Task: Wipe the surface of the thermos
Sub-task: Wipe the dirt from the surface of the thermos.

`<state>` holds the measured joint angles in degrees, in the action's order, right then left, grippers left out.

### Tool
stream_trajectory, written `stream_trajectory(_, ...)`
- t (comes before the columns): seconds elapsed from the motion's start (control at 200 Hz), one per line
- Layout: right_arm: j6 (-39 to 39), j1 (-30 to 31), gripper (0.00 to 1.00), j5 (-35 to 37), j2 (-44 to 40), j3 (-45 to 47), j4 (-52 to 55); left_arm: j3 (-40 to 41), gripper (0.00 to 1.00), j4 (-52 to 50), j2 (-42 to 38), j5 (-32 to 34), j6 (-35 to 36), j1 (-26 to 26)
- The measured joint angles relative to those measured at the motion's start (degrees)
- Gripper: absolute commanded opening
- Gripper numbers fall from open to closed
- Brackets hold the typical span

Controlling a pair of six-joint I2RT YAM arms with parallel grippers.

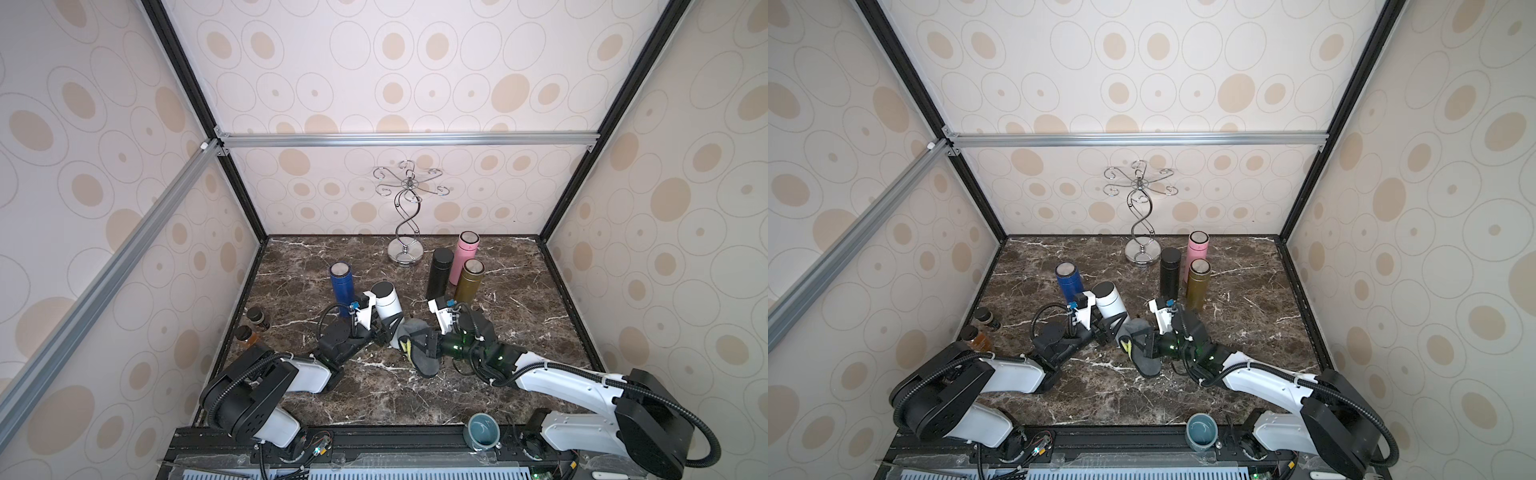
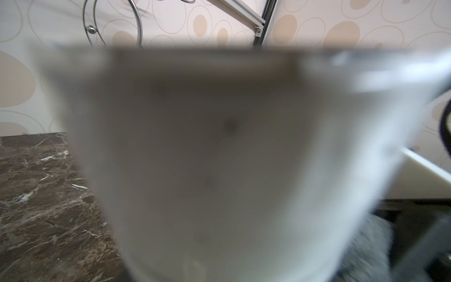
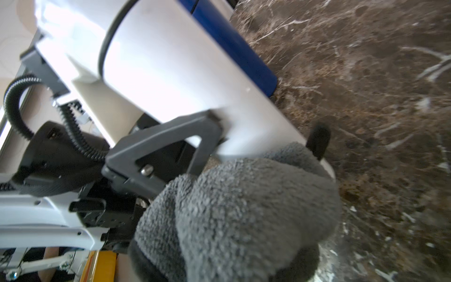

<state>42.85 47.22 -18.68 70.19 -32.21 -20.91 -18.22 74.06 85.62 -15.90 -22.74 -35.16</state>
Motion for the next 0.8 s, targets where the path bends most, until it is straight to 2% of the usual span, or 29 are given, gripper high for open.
stream_trajectory(0.1, -0.9, 1.9, 0.00, 0.5, 2.1, -0.9, 0.2, -0.4, 0.00, 0.0, 0.3, 0.6, -0.3, -0.2)
stream_trajectory(0.39, -1.6, 2.0, 0.00, 3.6, 12.5, -1.1, -0.3, -2.0, 0.00, -0.9, 0.5, 1.8, -0.3, -1.0)
stream_trajectory(0.8, -1.9, 2.0, 0.00, 3.8, 12.5, -5.0, 1.7, -2.0, 0.00, -1.5, 0.5, 3.6, 0.1, -1.9)
